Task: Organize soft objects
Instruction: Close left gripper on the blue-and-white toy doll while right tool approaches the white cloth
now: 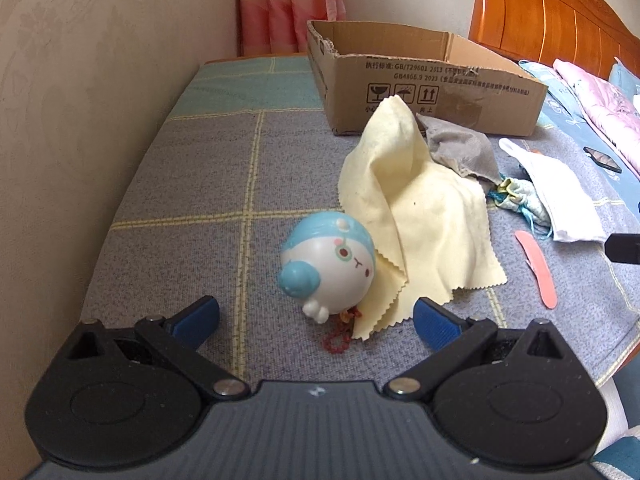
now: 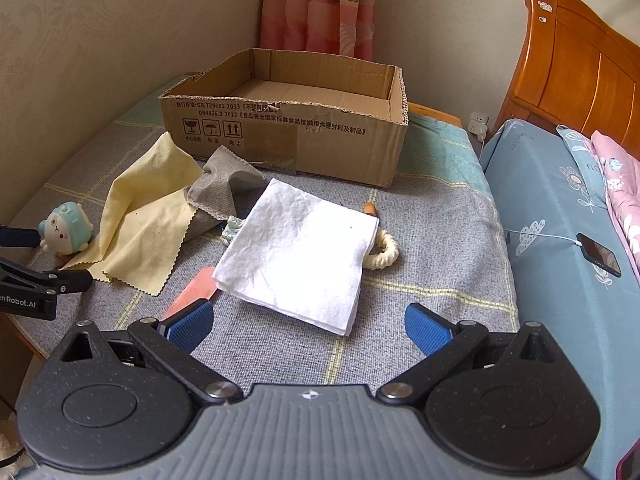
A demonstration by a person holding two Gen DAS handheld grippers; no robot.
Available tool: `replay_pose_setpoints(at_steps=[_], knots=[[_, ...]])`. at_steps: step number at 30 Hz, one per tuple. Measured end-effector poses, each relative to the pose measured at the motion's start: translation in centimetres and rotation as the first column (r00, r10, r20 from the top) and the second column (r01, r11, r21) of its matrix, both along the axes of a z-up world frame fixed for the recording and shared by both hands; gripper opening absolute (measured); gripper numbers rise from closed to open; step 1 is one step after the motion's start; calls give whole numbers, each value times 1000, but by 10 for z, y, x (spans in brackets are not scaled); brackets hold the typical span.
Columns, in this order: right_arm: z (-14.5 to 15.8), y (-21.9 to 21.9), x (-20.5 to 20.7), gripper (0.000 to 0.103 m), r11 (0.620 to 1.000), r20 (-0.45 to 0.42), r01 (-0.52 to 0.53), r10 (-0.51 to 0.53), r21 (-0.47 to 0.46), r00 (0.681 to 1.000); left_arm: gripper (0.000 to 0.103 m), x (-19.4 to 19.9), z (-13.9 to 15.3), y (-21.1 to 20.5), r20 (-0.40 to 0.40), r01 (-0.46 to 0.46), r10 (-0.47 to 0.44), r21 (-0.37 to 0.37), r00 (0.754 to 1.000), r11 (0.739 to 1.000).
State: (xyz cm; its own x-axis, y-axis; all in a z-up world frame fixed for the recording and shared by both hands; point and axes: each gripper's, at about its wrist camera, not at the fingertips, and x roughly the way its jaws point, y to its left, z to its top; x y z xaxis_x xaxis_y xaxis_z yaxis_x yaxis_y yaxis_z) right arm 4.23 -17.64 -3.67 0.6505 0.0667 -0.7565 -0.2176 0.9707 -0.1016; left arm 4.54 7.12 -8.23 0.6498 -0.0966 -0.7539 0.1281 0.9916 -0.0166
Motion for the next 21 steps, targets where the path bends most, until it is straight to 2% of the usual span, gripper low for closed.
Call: replay_pose_setpoints(at_steps=[11, 21], knots=[[-7, 6, 7, 103, 1000, -18, -14, 14, -2, 1000, 102, 9, 3, -1, -19, 40, -40, -6, 999, 999], [-9, 7, 13, 103, 1000, -28, -6, 6, -6, 1000, 99, 7, 25, -1, 58, 82, -79, -39, 995, 996]])
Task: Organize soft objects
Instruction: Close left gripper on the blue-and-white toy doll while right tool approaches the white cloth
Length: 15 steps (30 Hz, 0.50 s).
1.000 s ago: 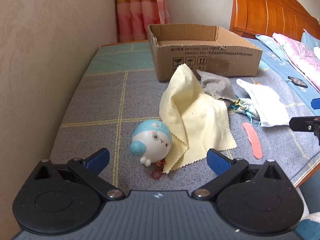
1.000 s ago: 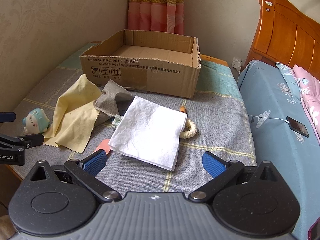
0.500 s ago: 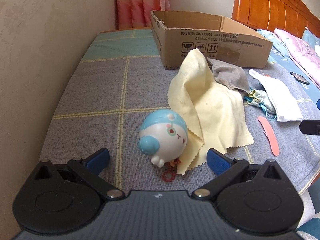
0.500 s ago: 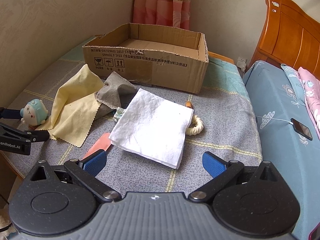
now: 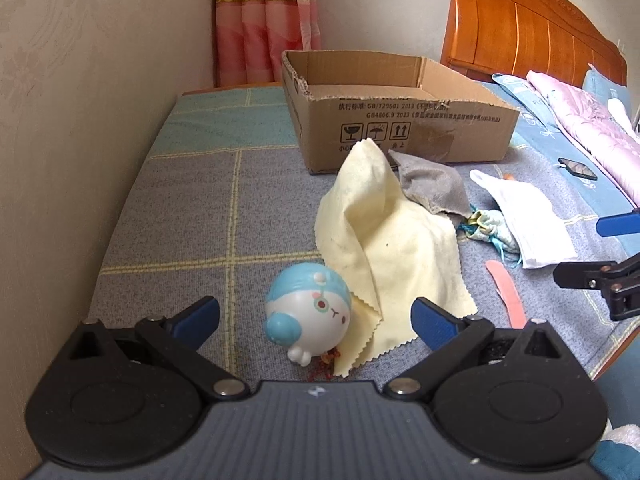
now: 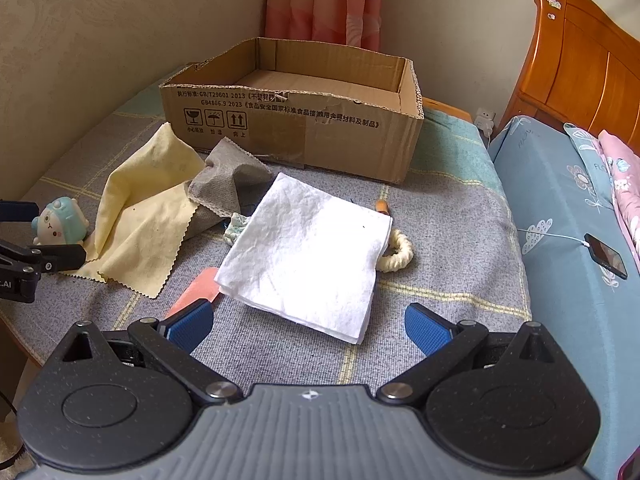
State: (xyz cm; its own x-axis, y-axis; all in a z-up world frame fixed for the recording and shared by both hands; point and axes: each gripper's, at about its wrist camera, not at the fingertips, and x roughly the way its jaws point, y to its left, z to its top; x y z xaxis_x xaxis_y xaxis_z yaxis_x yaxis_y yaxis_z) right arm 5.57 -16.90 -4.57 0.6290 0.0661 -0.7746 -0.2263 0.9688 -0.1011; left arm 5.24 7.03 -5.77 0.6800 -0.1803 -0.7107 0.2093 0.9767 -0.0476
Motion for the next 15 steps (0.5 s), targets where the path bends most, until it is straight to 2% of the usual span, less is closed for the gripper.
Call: replay_pose_setpoints(at_steps=[3, 12, 15], knots=[[-1, 1, 2, 103, 1000, -2, 0, 0, -2, 1000, 96, -1, 4, 1, 10, 17, -17, -8, 1000, 1000], [-1, 3, 5, 103, 1000, 1, -5, 5, -5, 1000, 67, 0, 2, 6, -8, 44, -44, -27, 999, 999], [-1, 3, 7, 103, 1000, 2, -7, 7, 0, 1000, 46, 3, -1, 7, -23, 48, -49, -35, 999, 998]])
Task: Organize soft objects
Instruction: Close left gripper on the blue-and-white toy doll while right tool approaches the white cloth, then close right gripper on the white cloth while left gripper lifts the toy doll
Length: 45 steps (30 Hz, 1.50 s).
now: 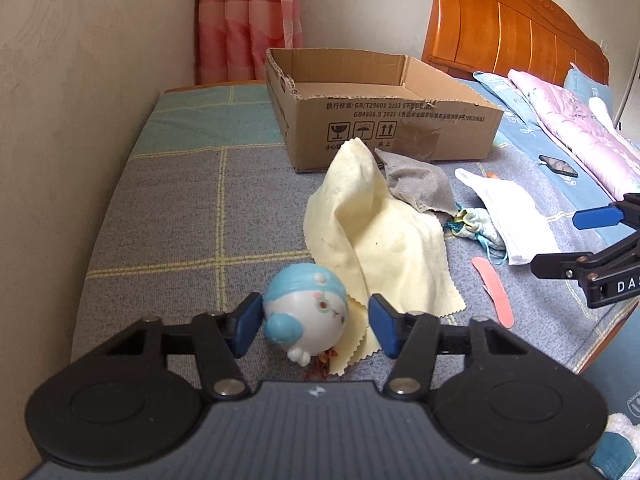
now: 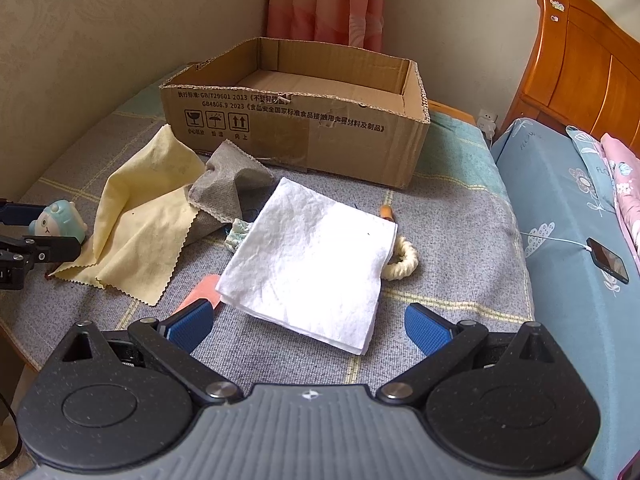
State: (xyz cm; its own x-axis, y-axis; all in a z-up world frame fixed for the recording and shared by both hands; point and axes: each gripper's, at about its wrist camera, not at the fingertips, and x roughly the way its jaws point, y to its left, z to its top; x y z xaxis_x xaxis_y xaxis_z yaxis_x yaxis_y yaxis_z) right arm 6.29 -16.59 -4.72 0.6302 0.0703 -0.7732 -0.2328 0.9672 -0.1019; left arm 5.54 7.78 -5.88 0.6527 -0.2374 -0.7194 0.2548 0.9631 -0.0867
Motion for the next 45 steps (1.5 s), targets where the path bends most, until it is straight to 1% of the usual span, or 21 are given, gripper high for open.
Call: replay_pose_setpoints(at_steps=[1, 4, 7, 11, 16, 20, 23, 25, 31, 34, 37, 39, 41, 45], knots=[[-1, 0, 1, 103, 1000, -3, 0, 0, 3, 1000, 43, 1, -1, 0, -5, 2, -2, -4, 1000, 1000], [-2, -3, 5, 103, 1000, -7, 7, -7, 12, 1000, 43, 1, -1, 1, -4, 1, -1, -13, 1000, 1000], [-4, -8, 10, 103, 999, -19, 13, -12, 41, 1000, 43, 2, -1, 1, -8, -3, 3, -20, 1000, 1000], [-6, -19, 20, 103, 991, -57, 29, -22, 133, 998, 43, 2, -1, 1, -9, -1, 1, -22, 1000, 1000], [-10, -31, 37, 103, 962, -122, 56, -24, 267, 992, 43, 3, -1, 0, -12, 1, -1, -32, 1000, 999], [-15, -37, 52, 103, 944, -159, 108, -61, 311, 985, 43, 3, 0, -2, -14, 5, -6, -34, 1000, 999], [-15, -34, 60, 103, 943, -160, 120, -72, 310, 984, 43, 4, 0, -2, -18, 5, -6, -37, 1000, 999], [-14, -28, 64, 103, 949, -155, 118, -75, 291, 985, 43, 5, 0, -2, -19, 5, -6, -35, 1000, 999], [-15, -13, 72, 103, 973, -142, 137, -112, 186, 984, 43, 6, 0, -3, -24, 4, -5, -36, 1000, 999], [-15, -11, 72, 96, 978, -135, 142, -122, 152, 983, 43, 6, 1, -3, -26, 6, -6, -34, 1000, 999], [-12, -12, 69, 87, 979, -145, 141, -120, 145, 982, 43, 6, 2, -3, -27, 7, -8, -30, 1000, 1000], [-9, -14, 66, 83, 981, -140, 137, -117, 139, 983, 43, 7, 3, -4, -26, 10, -11, -28, 1000, 1000], [-6, -15, 62, 76, 983, -137, 138, -120, 124, 983, 43, 6, 4, -4, -24, 11, -11, -29, 1000, 1000], [0, -18, 56, 65, 985, -116, 128, -114, 118, 987, 43, 5, 5, -5, -21, 10, -10, -26, 1000, 1000]])
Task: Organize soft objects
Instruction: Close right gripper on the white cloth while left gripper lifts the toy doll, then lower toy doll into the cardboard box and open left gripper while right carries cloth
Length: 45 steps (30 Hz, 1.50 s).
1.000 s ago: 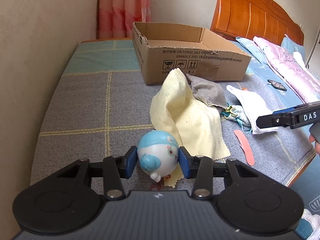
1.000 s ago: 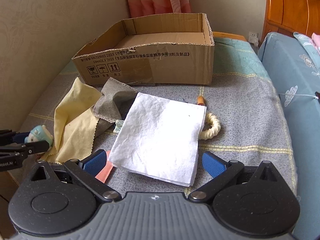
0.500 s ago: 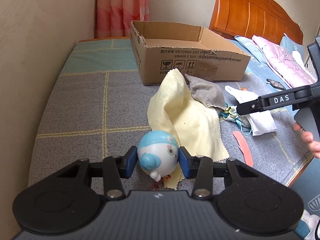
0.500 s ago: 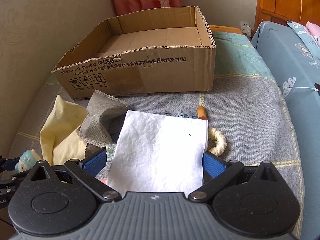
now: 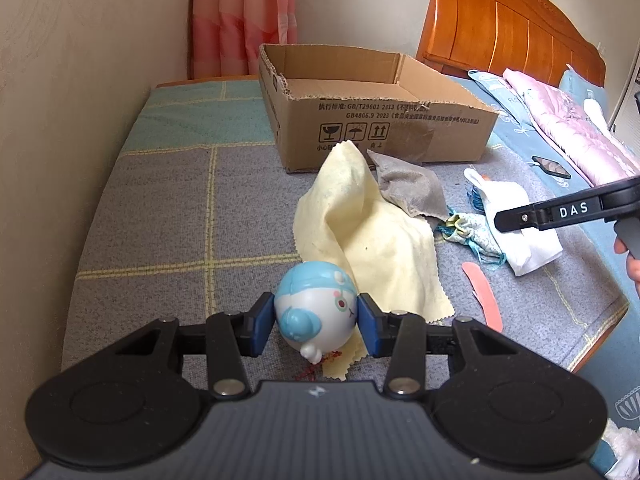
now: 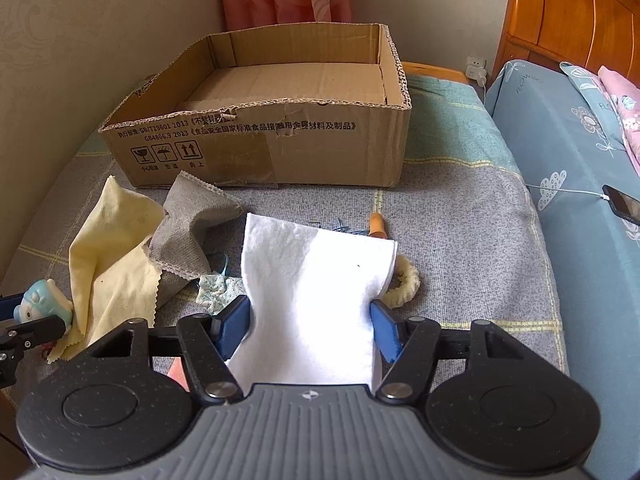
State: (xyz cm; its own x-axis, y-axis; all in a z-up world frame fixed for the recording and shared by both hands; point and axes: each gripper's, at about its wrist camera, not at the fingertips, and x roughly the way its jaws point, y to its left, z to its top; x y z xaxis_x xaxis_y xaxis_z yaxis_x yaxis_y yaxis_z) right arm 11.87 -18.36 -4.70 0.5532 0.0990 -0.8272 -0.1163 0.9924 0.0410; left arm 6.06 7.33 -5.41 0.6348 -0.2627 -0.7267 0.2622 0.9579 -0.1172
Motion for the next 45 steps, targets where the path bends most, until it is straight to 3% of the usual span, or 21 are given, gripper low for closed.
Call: replay_pose_setpoints(at_steps=[10, 12, 14, 22, 37, 45], knots=[[-7, -1, 2, 66, 1000, 6, -2, 2, 8, 1000, 43, 4, -2, -2, -6, -3, 3, 20, 1000, 1000], [-5, 1, 0, 61, 1000, 13, -11, 11, 0, 1000, 43, 3, 0, -2, -4, 1, -1, 19, 1000, 1000], [-1, 3, -4, 49, 1000, 26, -23, 23, -13, 999, 43, 1, 4, -1, 3, 4, -4, 18, 1000, 1000], [14, 1, -19, 32, 997, 77, -62, 65, -51, 995, 43, -4, 21, -6, 34, 19, -20, 30, 999, 999], [36, -4, -39, 30, 992, 152, -112, 120, -57, 981, 43, -2, 45, -22, 58, 49, -52, 50, 997, 998], [50, -7, -38, 30, 988, 187, -142, 149, -53, 971, 43, 40, 78, -42, 157, 43, -55, 75, 986, 996]])
